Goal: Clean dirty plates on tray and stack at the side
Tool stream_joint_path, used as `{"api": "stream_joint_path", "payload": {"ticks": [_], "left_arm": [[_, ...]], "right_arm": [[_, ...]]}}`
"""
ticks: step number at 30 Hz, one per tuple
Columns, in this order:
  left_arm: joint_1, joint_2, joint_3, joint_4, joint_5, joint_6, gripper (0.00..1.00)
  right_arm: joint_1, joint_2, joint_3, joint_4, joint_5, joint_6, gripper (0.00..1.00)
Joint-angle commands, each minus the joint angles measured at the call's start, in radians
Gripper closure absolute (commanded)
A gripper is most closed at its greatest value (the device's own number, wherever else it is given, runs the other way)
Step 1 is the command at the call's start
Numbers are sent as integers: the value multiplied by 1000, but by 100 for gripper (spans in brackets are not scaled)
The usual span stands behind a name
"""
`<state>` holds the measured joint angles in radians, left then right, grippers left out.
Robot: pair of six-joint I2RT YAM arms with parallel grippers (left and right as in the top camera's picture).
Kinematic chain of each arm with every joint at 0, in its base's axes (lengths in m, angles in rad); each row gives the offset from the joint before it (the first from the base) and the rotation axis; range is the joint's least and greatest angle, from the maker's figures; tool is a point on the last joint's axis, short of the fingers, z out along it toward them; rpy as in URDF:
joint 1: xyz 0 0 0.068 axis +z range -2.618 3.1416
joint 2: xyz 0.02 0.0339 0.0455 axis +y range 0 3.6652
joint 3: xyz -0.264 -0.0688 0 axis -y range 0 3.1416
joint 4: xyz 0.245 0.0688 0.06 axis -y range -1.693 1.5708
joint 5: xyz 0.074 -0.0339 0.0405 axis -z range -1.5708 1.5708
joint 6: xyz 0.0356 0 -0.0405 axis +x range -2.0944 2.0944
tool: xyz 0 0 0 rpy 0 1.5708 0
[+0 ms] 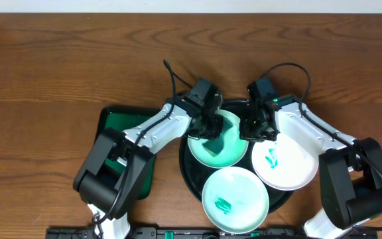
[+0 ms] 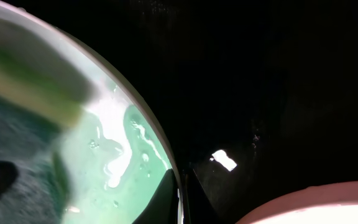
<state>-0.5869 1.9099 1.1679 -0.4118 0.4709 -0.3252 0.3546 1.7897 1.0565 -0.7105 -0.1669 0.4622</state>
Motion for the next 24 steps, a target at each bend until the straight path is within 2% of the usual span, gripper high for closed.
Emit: {"api": "stream_joint_path", "payload": {"ticks": [1,5,10,13,24], "left_arm": [[-25,31,-17,35,179,-11,93],[-25,30,-17,82,282,-32,93],[-20,31,-17,91,268,-47,93],[-4,31,-17,59,124,-80,93],[140,32,-17,-159,-291,-80,93]], "right_arm": [[-9,7,-4,11,28,-7,99],[-16,7,-4,11,27,-7,99],[-17,7,-4,11,28,-7,99],[-16,7,-4,6,27,-7,99],[-16,7,-4,3,28,-8,99]]}}
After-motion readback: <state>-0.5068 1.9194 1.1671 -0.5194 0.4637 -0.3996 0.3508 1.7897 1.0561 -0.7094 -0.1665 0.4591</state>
